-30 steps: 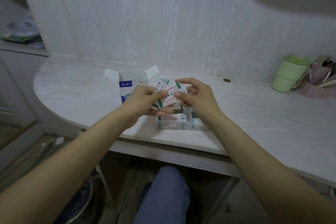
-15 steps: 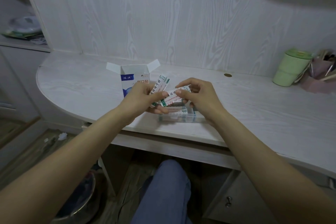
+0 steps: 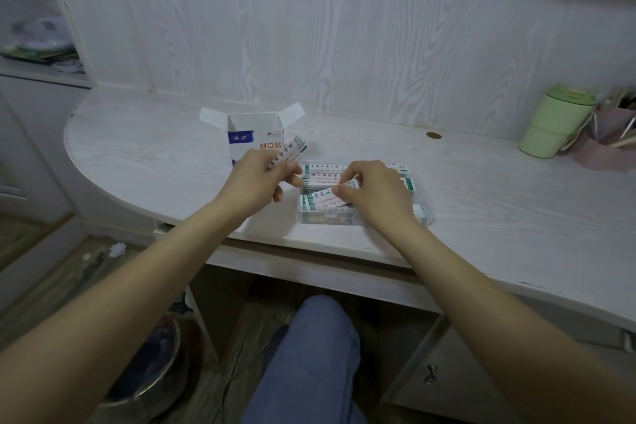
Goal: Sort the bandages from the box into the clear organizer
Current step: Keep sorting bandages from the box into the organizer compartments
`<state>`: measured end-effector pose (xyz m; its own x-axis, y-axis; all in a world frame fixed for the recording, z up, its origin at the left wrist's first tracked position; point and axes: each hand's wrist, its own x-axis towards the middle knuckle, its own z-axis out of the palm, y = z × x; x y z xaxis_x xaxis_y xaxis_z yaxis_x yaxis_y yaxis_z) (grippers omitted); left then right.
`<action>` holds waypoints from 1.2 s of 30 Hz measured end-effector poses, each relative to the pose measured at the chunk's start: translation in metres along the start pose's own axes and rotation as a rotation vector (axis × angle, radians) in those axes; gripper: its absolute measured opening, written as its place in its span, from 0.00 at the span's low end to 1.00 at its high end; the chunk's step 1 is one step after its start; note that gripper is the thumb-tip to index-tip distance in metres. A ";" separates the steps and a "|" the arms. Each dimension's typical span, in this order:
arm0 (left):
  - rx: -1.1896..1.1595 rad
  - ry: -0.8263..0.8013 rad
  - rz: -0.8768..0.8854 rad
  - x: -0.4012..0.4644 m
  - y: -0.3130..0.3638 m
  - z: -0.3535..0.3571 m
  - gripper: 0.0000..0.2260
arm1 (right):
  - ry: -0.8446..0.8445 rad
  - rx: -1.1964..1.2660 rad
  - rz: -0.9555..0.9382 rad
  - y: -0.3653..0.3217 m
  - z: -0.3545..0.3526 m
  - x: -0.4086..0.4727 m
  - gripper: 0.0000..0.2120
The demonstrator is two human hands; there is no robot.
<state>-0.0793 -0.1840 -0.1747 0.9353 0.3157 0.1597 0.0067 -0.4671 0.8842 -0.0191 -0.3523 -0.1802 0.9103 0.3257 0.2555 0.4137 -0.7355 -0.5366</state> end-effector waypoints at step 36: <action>0.138 -0.090 0.126 0.029 0.042 0.033 0.03 | 0.066 0.556 0.014 0.027 -0.042 0.026 0.05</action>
<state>-0.0405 -0.2222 -0.1476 0.9598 0.1753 0.2194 -0.0694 -0.6089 0.7902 0.0155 -0.3887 -0.1540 0.9204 0.2671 0.2857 0.3627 -0.3096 -0.8790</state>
